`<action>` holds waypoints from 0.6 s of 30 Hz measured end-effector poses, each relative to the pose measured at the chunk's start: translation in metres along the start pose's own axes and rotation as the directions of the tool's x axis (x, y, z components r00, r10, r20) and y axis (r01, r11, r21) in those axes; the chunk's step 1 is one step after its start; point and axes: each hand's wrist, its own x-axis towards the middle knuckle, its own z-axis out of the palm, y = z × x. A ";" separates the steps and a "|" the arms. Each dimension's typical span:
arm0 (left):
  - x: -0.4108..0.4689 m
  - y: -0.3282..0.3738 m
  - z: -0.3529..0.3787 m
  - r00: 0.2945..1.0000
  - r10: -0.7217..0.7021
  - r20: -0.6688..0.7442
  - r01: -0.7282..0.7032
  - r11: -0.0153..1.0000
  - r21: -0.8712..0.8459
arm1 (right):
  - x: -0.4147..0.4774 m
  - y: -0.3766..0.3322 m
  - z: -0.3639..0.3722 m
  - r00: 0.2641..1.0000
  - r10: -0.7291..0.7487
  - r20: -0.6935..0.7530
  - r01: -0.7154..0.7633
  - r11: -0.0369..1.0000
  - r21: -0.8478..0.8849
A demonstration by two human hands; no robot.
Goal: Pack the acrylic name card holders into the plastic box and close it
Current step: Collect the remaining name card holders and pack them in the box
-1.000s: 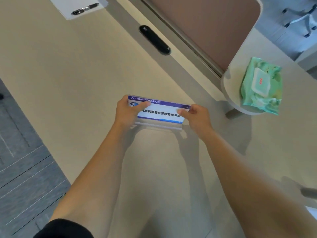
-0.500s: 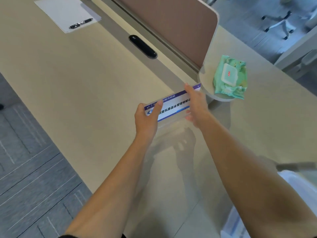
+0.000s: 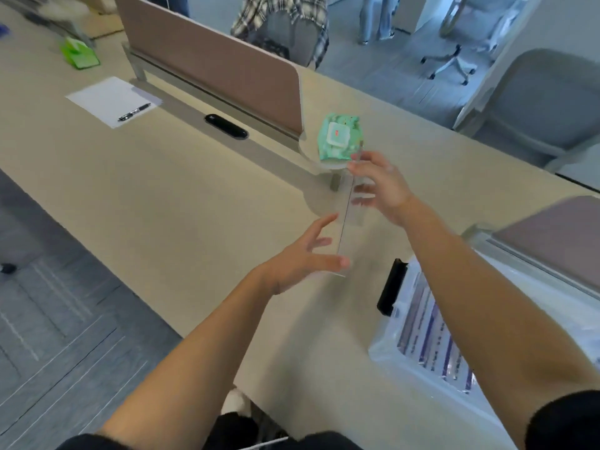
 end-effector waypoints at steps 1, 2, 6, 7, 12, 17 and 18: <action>-0.004 0.000 0.012 1.000 0.014 -0.004 -0.014 0.999 0.029 | -0.012 -0.001 -0.006 1.000 -0.020 0.001 0.020 1.000 0.010; -0.009 0.001 0.024 1.000 0.030 -0.007 -0.030 0.999 0.043 | -0.024 -0.002 -0.011 0.999 -0.034 -0.003 0.034 0.999 0.015; -0.021 -0.004 0.059 0.988 0.107 0.111 -0.104 0.994 -0.032 | -0.077 0.001 -0.029 0.997 -0.055 -0.051 0.050 0.994 -0.097; -0.023 -0.006 0.065 0.984 0.117 0.136 -0.113 0.993 -0.039 | -0.089 0.002 -0.033 0.996 -0.052 -0.072 0.042 0.990 -0.138; -0.031 -0.014 0.101 0.934 0.139 0.329 -0.149 0.989 0.003 | -0.158 0.008 -0.064 0.971 -0.030 -0.238 -0.011 0.985 -0.171; -0.034 -0.017 0.156 0.897 0.027 0.441 -0.144 0.962 0.233 | -0.216 0.022 -0.112 0.923 -0.037 -0.383 -0.026 0.987 -0.158; -0.029 -0.020 0.164 0.891 -0.008 0.454 -0.138 0.947 0.288 | -0.227 0.026 -0.124 0.919 -0.024 -0.394 -0.040 0.987 -0.153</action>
